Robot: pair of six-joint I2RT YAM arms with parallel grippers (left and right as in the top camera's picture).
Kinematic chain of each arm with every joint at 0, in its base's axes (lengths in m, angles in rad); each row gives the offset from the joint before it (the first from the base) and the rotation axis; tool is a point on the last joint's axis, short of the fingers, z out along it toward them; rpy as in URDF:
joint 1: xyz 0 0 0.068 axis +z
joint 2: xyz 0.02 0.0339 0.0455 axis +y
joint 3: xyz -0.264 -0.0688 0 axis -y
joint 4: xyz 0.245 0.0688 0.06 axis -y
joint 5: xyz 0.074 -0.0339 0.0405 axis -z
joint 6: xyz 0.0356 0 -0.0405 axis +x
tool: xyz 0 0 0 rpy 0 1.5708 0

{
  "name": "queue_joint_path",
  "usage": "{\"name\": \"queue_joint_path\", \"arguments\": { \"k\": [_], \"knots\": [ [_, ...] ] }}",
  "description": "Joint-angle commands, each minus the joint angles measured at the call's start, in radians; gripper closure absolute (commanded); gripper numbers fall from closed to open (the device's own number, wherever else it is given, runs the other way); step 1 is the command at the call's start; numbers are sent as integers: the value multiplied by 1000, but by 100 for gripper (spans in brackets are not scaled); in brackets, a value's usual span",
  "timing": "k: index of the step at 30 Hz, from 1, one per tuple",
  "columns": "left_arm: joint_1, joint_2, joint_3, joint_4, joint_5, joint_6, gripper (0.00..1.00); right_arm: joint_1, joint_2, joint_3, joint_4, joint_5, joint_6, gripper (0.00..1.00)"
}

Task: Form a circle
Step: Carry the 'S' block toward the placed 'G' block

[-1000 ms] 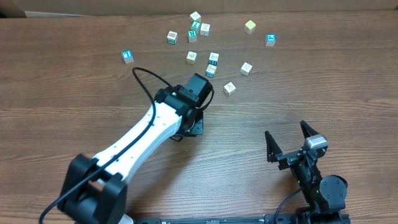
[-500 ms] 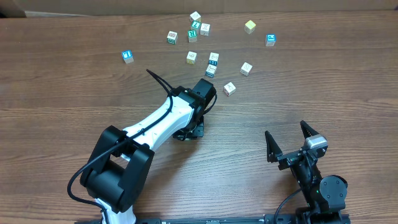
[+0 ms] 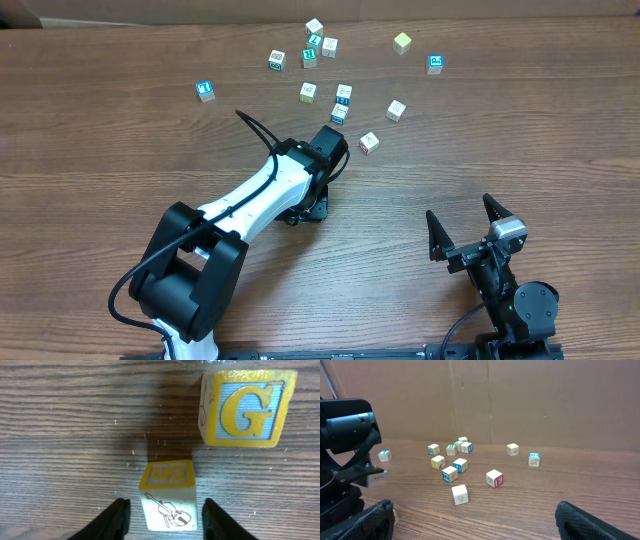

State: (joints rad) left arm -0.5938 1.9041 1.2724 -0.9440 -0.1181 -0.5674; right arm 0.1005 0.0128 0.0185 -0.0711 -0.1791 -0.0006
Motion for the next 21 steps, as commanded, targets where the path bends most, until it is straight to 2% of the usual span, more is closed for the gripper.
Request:
{"name": "queue_joint_path", "arguments": {
  "k": [1,4,8,21],
  "knots": [
    [3,5,5,-1,-16,6,60,6,-10,-10,5,3,-1,0],
    [3,5,5,6,-19,7,66,6,-10,-10,5,3,-1,0],
    [3,5,5,10,-21,11,70,6,-10,-10,5,3,-1,0],
    [4,5,5,48,-41,52,71,6,-10,-10,5,3,-1,0]
  ]
}}
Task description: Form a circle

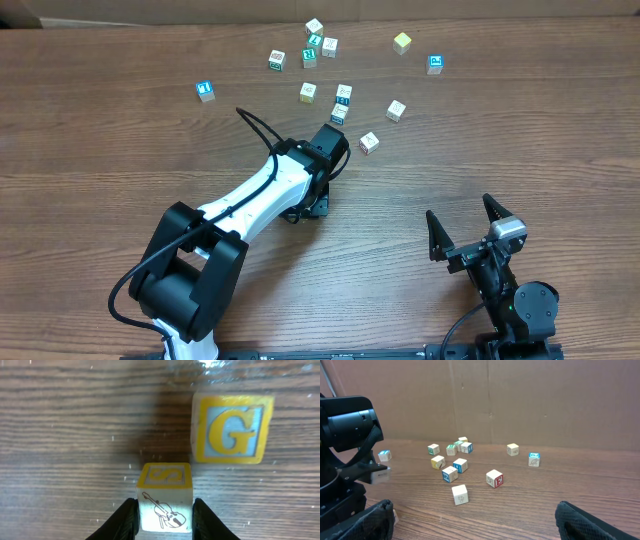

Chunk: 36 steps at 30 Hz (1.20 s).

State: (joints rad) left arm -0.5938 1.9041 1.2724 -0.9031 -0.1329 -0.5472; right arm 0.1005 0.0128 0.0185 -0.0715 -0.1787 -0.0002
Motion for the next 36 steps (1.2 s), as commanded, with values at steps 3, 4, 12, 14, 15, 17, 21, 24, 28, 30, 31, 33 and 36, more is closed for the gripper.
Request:
{"name": "queue_joint_path", "arguments": {
  "k": [3,4,12,14,15,17,21,24,28,30,31,33,36],
  "knots": [
    [4,5,5,10,-32,36,71,6,-10,-10,5,2,-1,0],
    [4,5,5,10,-32,39,70,6,-10,-10,5,2,-1,0],
    [5,5,5,26,-32,66,70,6,-10,-10,5,2,-1,0],
    [4,5,5,26,-32,69,69,6,-10,-10,5,2,-1,0],
    [4,5,5,26,-32,69,69,6,-10,-10,5,2,-1,0],
    [4,5,5,28,-32,72,69,6,-10,-10,5,2,-1,0],
    [4,5,5,29,-34,77,69,6,-10,-10,5,2,-1,0],
    [4,5,5,29,-34,77,69,6,-10,-10,5,2,-1,0],
    [4,5,5,31,-34,76,68,6,-10,-10,5,2,-1,0],
    [4,5,5,33,-34,77,67,6,-10,-10,5,2,-1,0],
    [4,5,5,33,-35,77,66,6,-10,-10,5,2,-1,0],
    [4,5,5,34,-34,76,65,6,-10,-10,5,2,-1,0],
    [4,5,5,36,-34,77,64,6,-10,-10,5,2,-1,0]
  ]
}}
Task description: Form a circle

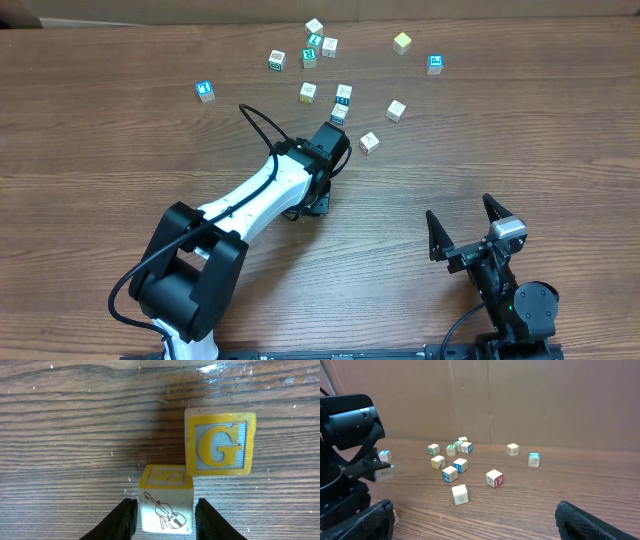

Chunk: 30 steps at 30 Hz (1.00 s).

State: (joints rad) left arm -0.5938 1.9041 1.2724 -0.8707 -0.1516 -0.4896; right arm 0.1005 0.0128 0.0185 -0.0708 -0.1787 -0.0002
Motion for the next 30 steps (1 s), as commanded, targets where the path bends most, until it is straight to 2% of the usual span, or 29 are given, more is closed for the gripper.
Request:
{"name": "queue_joint_path", "arguments": {
  "k": [1,3,5,6,19,30],
  "knots": [
    [4,5,5,6,-16,19,63,6,-10,-10,4,2,-1,0],
    [4,5,5,8,-16,19,64,6,-10,-10,5,2,-1,0],
    [4,5,5,8,-16,19,72,6,-10,-10,5,2,-1,0],
    [4,5,5,8,-16,19,73,6,-10,-10,5,2,-1,0],
    [4,5,5,8,-16,18,72,6,-10,-10,5,2,-1,0],
    [4,5,5,8,-15,18,55,6,-10,-10,5,2,-1,0]
  ]
}}
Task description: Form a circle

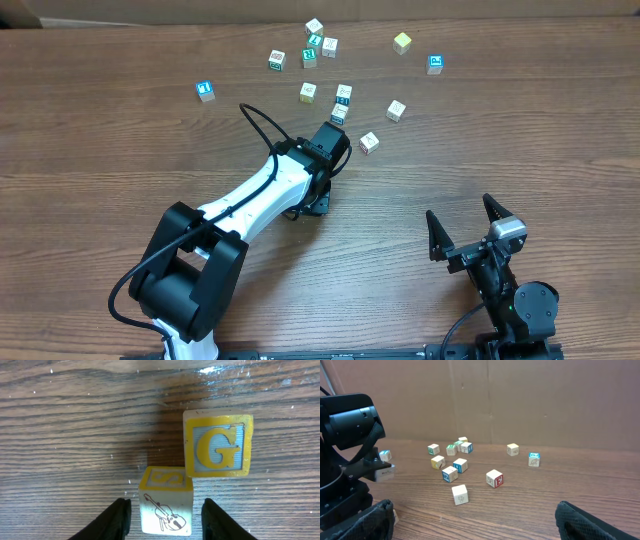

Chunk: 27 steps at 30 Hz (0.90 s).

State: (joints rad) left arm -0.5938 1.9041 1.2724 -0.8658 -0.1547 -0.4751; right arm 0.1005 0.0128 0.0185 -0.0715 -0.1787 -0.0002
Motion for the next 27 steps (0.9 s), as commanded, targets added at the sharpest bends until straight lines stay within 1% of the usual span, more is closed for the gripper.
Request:
{"name": "queue_joint_path", "arguments": {
  "k": [1,6,7,14,19,21,27],
  "knots": [
    [4,5,5,3,-12,4,53,6,-10,-10,5,2,-1,0],
    [4,5,5,3,-10,3,40,6,-10,-10,5,2,-1,0],
    [4,5,5,3,-10,3,40,6,-10,-10,5,2,-1,0],
    [4,5,4,2,-5,0,51,6,-10,-10,5,2,-1,0],
    [4,5,3,2,16,-5,55,6,-10,-10,5,2,-1,0],
    [4,5,3,2,26,-5,61,6,-10,-10,5,2,-1,0],
    [4,5,3,-2,25,-28,65,6,-10,-10,5,2,-1,0]
  ]
}}
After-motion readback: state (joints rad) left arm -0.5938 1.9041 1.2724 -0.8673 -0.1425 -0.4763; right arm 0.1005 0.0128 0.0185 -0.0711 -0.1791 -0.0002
